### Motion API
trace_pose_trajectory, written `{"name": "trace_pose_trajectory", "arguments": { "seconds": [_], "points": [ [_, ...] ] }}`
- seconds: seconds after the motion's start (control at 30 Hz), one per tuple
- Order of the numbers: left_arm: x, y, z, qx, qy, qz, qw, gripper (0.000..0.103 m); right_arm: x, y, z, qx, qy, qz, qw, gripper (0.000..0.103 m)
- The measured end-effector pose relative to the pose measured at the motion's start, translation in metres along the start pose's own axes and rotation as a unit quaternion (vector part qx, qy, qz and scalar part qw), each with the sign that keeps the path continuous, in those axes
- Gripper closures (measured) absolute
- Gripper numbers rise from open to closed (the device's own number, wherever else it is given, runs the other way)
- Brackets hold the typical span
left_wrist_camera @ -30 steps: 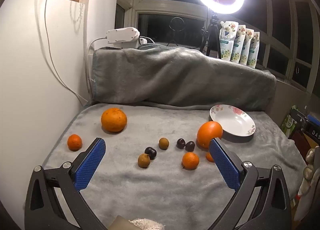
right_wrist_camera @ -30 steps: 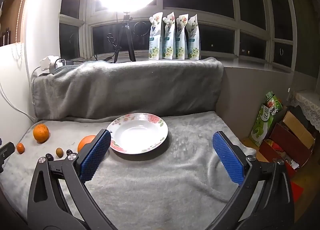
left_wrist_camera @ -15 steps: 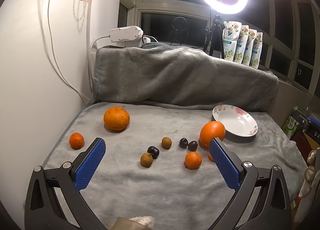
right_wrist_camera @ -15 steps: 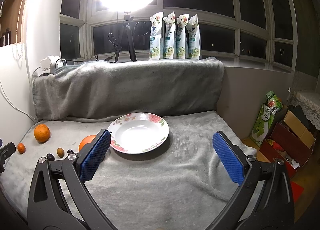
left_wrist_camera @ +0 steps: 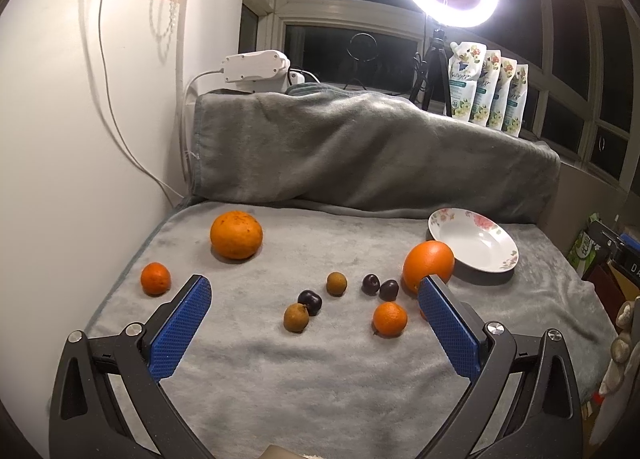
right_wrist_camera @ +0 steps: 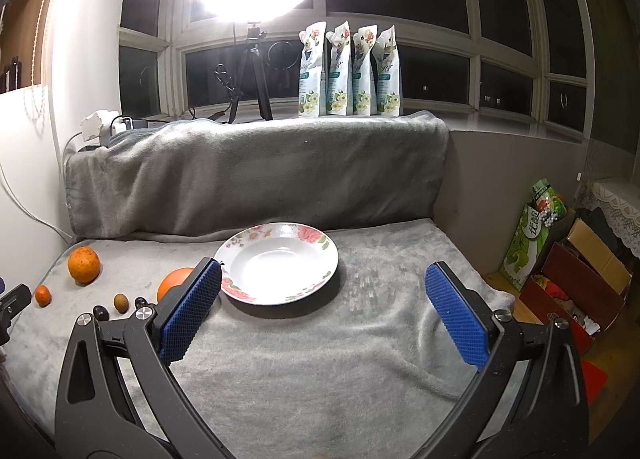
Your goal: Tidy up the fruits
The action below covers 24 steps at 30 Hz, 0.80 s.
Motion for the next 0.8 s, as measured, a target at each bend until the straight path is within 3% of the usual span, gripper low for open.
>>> {"name": "trace_pose_trajectory", "arguments": {
  "seconds": [0.8],
  "points": [
    [0.0011,-0.0012,0.0017,-0.005,-0.002,0.005,1.0,0.0,-0.0015,0.0003,-0.0001,0.0,0.002,0.0,1.0,0.0]
  ]
}}
Point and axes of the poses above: each gripper's, at about its wrist camera, not at the fingertips, and z roughly against the way its jaws point, y to its left, x to its top, the point moved 8 cm from there along -z, roughly the way its jaws point, and after that the axes turned 5 degrees about -y, right-handed, at the moved point
